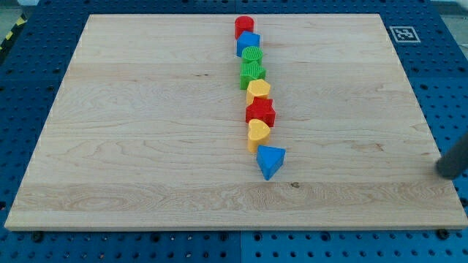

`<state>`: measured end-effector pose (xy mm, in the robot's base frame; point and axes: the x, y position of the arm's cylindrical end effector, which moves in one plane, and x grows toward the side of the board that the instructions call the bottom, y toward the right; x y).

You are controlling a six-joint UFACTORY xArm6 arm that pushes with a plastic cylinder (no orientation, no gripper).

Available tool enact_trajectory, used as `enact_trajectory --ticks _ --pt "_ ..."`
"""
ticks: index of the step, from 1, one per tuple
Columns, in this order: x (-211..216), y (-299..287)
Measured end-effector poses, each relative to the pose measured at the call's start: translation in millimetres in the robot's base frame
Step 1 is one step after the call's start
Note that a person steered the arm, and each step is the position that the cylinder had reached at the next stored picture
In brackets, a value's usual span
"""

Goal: Slide the blue triangle a bit

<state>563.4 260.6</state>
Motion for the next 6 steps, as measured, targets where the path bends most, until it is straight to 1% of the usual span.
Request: enact_trajectory --ticks 1,2,3,4,5,6 --pt "28 -97" --pt "35 -123" --pt "30 -131" --pt "8 -164" --pt "-7 -209" --pt "-10 -247"
